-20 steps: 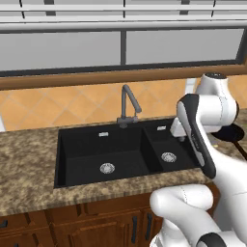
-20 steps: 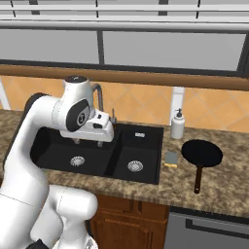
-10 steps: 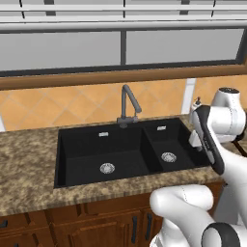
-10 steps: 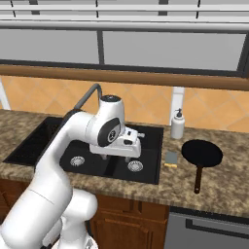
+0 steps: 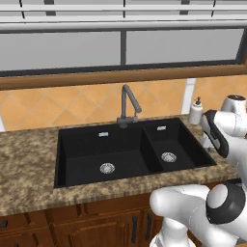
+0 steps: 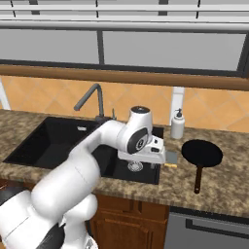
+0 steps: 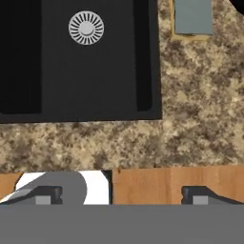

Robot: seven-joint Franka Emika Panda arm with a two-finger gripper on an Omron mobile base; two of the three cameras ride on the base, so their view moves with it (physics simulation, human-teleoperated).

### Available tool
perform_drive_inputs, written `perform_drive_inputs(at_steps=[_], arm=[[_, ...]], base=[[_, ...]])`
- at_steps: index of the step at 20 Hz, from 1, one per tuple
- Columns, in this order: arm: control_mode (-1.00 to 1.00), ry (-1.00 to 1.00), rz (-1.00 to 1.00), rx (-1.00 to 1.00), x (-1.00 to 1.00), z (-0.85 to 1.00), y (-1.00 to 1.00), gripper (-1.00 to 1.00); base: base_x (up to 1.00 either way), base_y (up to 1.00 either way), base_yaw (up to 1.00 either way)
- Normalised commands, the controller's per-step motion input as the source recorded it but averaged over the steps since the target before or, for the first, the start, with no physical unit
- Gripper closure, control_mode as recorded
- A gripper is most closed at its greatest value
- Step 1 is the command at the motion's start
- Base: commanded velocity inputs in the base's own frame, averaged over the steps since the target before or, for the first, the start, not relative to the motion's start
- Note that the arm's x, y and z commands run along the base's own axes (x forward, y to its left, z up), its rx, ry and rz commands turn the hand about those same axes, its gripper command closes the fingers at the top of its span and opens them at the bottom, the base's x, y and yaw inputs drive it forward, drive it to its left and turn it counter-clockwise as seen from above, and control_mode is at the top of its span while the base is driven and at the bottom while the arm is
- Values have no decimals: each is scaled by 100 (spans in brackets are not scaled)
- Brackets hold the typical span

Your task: Pick the pan and sponge and place them into the sink. Then turn on the water.

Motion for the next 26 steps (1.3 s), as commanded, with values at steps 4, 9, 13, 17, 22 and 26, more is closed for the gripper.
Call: perform_drive_inputs(at_steps=[4,9,13,17,22,26], arm=[[-100,0,-10,0,41,-20,-72,-100],[-100,0,-11,0,38,-24,-67,-100],[-100,-1,-8,0,26,-23,-68,-100],[-100,0,-7,0,30,-4,-38,-100],[-100,-2,-2,0,13,0,-33,-100],[-100,-6,0,0,3,-13,-41,-100]], base=[[0,0,0],[0,0,0],[0,0,0],[0,0,0],[0,0,0],[0,0,0]])
